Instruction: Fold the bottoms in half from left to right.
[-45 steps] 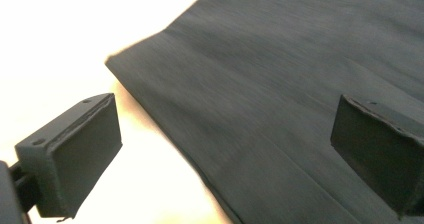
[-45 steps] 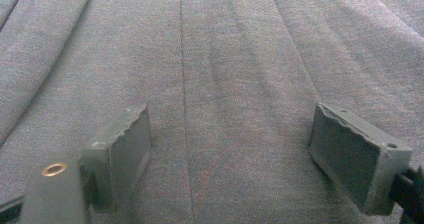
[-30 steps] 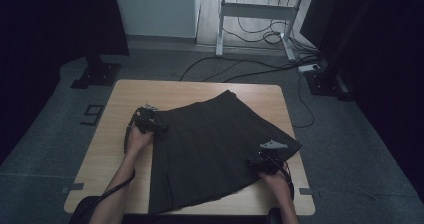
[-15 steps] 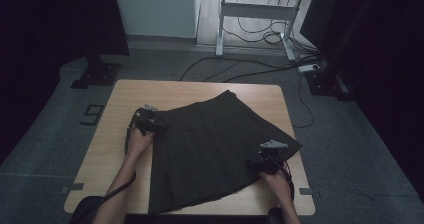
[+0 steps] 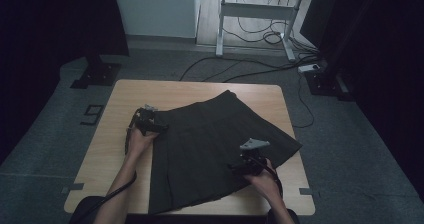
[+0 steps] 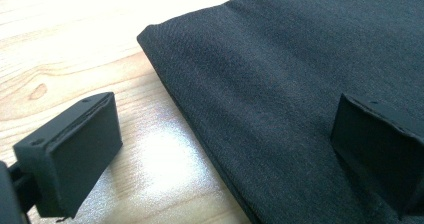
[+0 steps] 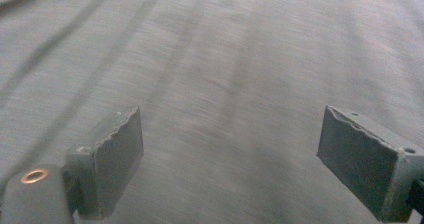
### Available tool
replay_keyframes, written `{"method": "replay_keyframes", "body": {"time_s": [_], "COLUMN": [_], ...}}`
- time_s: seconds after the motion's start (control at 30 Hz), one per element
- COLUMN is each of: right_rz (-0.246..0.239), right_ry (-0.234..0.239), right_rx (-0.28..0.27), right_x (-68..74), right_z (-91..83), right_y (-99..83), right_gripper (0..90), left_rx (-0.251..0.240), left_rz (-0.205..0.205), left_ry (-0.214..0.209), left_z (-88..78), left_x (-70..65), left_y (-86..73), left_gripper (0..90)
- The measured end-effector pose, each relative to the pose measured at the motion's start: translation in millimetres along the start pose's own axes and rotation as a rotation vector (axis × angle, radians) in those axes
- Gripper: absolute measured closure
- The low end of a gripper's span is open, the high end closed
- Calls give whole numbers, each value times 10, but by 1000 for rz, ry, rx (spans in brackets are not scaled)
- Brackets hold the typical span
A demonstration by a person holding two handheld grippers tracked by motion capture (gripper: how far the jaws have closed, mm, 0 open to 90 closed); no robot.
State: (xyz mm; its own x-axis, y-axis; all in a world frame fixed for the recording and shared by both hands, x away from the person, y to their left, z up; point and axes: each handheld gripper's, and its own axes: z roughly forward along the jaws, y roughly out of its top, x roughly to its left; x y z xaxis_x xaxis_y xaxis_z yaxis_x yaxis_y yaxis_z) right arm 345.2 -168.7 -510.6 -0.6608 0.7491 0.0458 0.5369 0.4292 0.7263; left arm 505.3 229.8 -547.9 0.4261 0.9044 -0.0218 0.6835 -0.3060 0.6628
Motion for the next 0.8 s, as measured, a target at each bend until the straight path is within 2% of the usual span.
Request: {"method": "replay_keyframes", "body": {"time_s": [0.13, 0.3, 0.33, 0.37, 0.4, 0.43, 0.47, 0.5, 0.7, 0.77, 0.8], "right_rz": [-42, -116, -145, -160, -160, -176, -176, -205, -283, -322, -322], "right_ry": [78, 172, 208, 225, 225, 254, 254, 287, 376, 407, 407], "right_rx": [3, 33, 44, 45, 45, 51, 51, 55, 73, 81, 81], "right_x": [226, 563, 695, 756, 756, 868, 868, 1006, 1362, 1469, 1469], "right_z": [100, 257, 317, 346, 346, 391, 391, 435, 506, 527, 527], "right_y": [83, 151, 176, 187, 187, 206, 206, 232, 266, 262, 262], "right_gripper": [98, 87, 87, 87, 87, 86, 86, 85, 86, 88, 88], "left_rx": [-1, -2, -3, -5, -5, -4, -4, -2, -2, -2, -2], "left_rz": [-1, -2, -2, -5, -5, -5, -5, -5, -5, -5, -5], "left_ry": [1, 2, 2, 3, 3, 3, 3, 3, 3, 3, 3], "left_z": [0, 1, 1, 1, 1, 0, 0, -2, -2, -2, -2], "left_x": [-1, -1, -2, -3, -3, -3, -3, -3, -3, -3, -3], "left_y": [-1, -2, -3, -4, -4, -4, -4, -3, -3, -3, -3], "left_gripper": [0, 0, 0, 0, 0, 0, 0, 0, 0, 0, 0]}}
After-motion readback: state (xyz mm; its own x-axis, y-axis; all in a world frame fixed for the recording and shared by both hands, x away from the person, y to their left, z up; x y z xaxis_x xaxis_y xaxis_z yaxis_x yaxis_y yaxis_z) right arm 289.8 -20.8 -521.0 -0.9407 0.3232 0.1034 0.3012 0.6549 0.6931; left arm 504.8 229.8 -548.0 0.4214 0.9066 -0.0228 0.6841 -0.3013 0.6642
